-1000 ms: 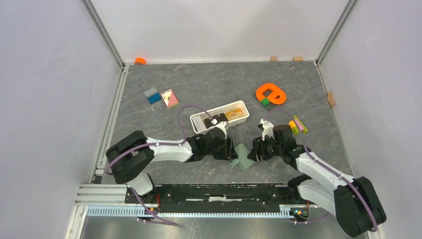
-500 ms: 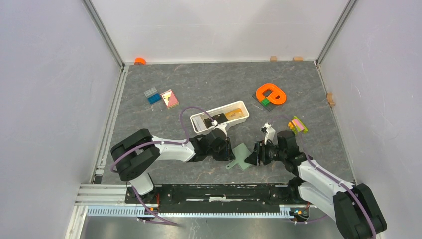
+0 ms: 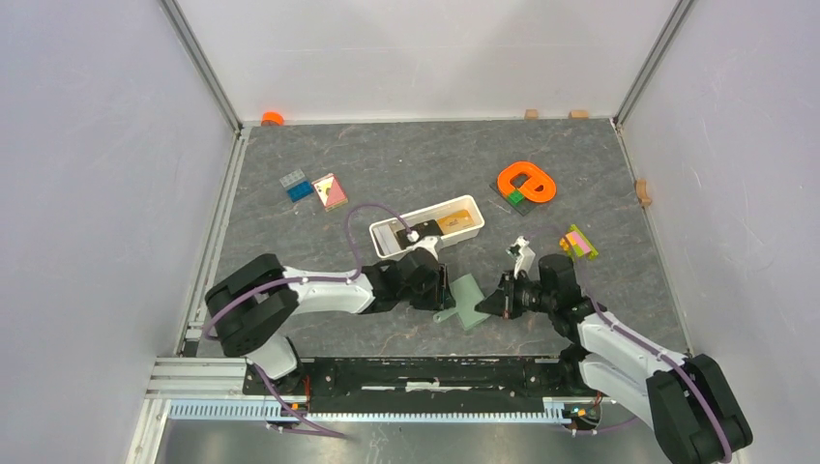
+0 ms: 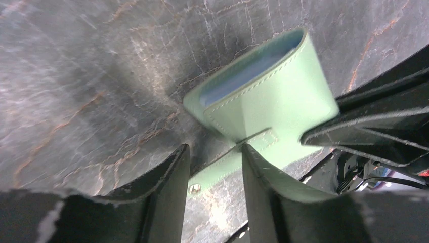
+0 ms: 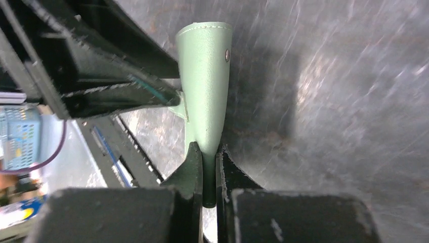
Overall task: Put the credit cards into the card holder
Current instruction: Close the card holder at the center of the board.
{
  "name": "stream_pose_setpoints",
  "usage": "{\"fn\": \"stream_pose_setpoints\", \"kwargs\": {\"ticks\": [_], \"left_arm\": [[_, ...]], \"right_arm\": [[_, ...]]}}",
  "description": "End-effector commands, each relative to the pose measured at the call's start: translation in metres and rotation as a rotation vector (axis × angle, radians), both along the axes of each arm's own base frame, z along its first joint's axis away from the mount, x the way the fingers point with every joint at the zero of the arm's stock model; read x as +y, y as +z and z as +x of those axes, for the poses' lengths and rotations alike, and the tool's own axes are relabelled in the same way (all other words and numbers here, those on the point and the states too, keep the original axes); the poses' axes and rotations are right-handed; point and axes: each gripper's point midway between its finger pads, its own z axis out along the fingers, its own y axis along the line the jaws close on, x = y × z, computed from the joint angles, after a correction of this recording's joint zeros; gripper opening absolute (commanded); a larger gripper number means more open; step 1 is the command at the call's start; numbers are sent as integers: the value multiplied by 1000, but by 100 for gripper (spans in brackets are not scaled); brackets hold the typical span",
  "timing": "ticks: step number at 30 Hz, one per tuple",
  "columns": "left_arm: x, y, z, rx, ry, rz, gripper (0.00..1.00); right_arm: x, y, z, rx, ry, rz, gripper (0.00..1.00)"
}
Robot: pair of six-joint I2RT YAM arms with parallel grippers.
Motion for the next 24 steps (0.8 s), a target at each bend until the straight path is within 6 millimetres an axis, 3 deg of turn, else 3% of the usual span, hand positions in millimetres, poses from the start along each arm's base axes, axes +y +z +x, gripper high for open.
{"fn": "stream_pose_setpoints", "kwargs": {"ticks": [1, 6, 9, 13, 17, 24], "left_arm": [[6, 66, 29, -189, 19, 53, 54], [8, 142, 52, -324, 75, -7, 64], [0, 163, 63, -303, 115, -133, 62], [-11, 163, 79, -205, 171, -294, 63], [-19, 165, 87, -188, 203, -374, 70], [-29, 151, 85, -150, 176, -391, 75]], "right_arm": [[-9, 33, 48, -208, -46, -133, 0], [-20, 65, 82, -361, -112, -270, 0], [-21, 86, 96, -467, -174, -345, 0], [-24, 106, 103, -599, -278, -471, 0], [-13, 119, 97, -677, -305, -493, 0], [10, 117, 86, -756, -285, -534, 0]]}}
